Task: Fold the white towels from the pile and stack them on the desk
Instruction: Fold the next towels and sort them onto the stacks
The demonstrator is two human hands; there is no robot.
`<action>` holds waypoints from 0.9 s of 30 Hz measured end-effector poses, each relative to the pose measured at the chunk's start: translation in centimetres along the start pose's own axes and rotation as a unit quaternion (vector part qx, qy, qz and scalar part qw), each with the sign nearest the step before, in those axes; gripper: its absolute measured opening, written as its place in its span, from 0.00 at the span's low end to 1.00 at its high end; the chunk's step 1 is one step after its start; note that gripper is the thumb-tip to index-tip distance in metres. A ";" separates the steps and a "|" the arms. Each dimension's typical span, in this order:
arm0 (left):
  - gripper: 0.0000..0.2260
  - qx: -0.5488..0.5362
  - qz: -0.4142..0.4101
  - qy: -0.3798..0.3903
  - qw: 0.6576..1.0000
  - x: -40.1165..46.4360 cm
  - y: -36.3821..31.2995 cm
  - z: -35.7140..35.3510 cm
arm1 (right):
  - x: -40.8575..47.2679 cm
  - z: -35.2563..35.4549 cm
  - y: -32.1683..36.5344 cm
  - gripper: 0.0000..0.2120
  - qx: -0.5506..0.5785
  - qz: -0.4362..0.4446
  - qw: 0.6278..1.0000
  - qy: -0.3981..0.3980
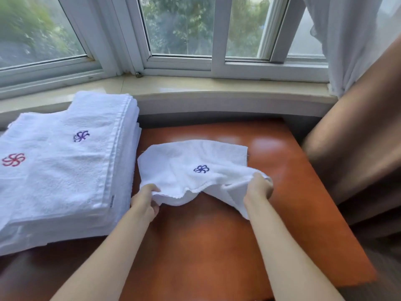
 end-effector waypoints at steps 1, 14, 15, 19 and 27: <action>0.04 -0.019 0.000 -0.020 1.000 -0.3 -0.8 0.6 | 0.9 0.7 2.7 0.06 -0.011 0.049 0.998 -0.028; 0.19 0.116 -0.070 -0.130 0.982 -0.5 2.4 3.7 | 4.4 6.3 -2.6 0.19 -0.068 0.044 0.996 -0.044; 0.18 0.102 -0.069 -0.139 0.983 -0.7 2.6 4.2 | 4.6 6.9 -2.5 0.19 -0.044 0.038 0.997 -0.051; 0.09 -0.022 -0.175 -0.211 0.961 -4.3 1.5 6.9 | 4.6 7.6 0.9 0.09 0.074 0.081 0.992 -0.061; 0.21 0.158 -0.052 -0.225 0.960 -5.2 9.5 9.2 | 4.4 9.7 -5.7 0.21 -0.162 -0.070 0.983 -0.055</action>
Point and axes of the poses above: each hand's wrist, its own x-axis towards the middle knuckle, its own z-axis out of the back of the hand, y = z × x, the point moved 9 cm from there along x, towards the middle knuckle, and after that the axes turned 4 degrees about -y, right-handed, at the moved point
